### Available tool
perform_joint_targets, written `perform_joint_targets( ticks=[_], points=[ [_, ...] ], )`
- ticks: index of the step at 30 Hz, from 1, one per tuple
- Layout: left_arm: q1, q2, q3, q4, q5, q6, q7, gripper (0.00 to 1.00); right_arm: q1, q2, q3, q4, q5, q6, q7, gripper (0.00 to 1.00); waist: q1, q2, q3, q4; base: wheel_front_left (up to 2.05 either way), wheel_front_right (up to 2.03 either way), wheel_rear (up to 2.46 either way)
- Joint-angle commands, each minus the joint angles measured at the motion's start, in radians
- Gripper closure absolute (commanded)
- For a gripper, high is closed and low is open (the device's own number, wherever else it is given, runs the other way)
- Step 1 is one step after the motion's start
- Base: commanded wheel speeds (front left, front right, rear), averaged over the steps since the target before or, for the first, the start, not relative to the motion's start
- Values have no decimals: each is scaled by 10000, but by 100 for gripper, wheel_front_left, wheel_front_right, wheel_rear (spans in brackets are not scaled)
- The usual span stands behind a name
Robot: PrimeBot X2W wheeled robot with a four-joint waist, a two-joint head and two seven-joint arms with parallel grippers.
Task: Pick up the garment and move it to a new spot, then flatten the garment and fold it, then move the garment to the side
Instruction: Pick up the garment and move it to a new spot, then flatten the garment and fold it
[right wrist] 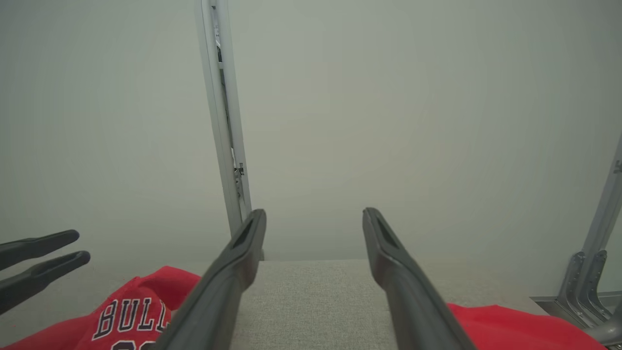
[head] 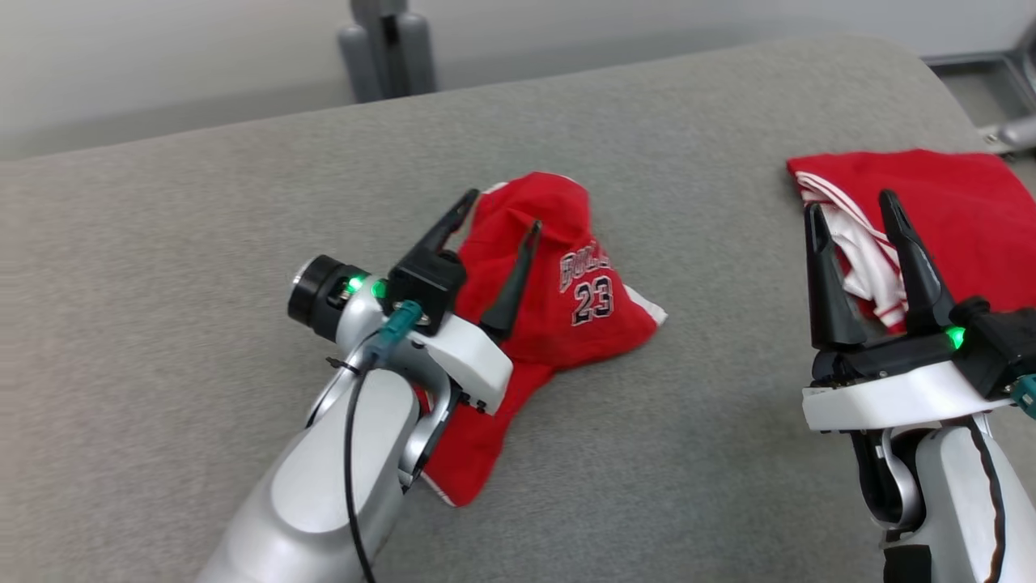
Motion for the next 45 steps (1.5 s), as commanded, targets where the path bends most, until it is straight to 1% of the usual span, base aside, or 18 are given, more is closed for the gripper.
perform_joint_targets(
  ticks=[1,6,10,13,16,19,22,26,29,31,35,40,42,43,44,45],
  points=[
    [210,130,100,-68,-70,96,-46,0,151,-42,-11,57,-52,3,-14,0,0,0,-315,412,0,0,0],
    [780,775,826,-879,-279,698,-402,0,360,-160,87,148,-162,3,-15,0,0,0,-769,1102,0,0,0],
    [1906,1392,1521,-1489,-510,1257,-668,0,555,-197,189,300,-183,3,-17,0,0,0,-1057,1468,0,0,0],
    [2875,1737,1807,-1906,-650,1309,-824,0,639,-300,437,421,-301,3,23,0,0,0,-1174,1608,0,0,0],
    [3867,1767,2227,-2377,-772,1561,-883,0,797,-293,573,523,-180,1,115,0,0,0,-1270,1728,0,0,0],
    [4705,1517,2539,-3013,-596,1757,-883,0,908,-300,525,669,-170,1,206,0,0,0,-1350,1901,0,0,0],
    [5187,1227,2667,-3255,-434,1630,-889,0,977,-315,529,736,-208,3,327,0,0,0,-1368,2142,0,0,0],
    [5244,931,2692,-3205,-76,1367,-890,0,791,-473,598,828,-300,1,568,0,0,0,-1410,2436,0,0,0],
    [5141,742,2689,-3098,135,1213,-891,0,551,-537,839,1007,-347,3,982,0,0,0,-1396,2639,0,0,0],
    [5098,638,2654,-3005,248,1110,-892,0,331,-512,888,1180,-116,3,1323,0,0,0,-1351,2784,0,0,0],
    [5030,371,2628,-2827,352,934,-893,0,-239,-699,797,1914,120,1,2151,0,0,0,-1235,3148,0,0,0],
    [5053,179,2724,-2619,455,777,-893,0,-805,-527,347,3074,710,4,3082,0,0,0,-1116,3551,0,0,0],
    [5043,134,2782,-2558,492,717,-892,0,-953,-547,337,3443,930,4,3388,0,0,0,-1099,3682,0,0,0],
    [5031,122,2858,-2523,544,691,-893,0,-1102,-568,394,3714,1204,4,3544,89,0,0,-1103,3789,0,0,0],
    [5032,118,2904,-2517,569,683,-893,0,-1169,-601,434,3778,1327,4,3561,100,0,0,-1107,3830,0,0,0],
    [5032,118,2904,-2517,569,683,-893,0,-1169,-601,434,3778,1327,4,3561,100,0,0,-1107,3830,0,0,0]
  ],
)
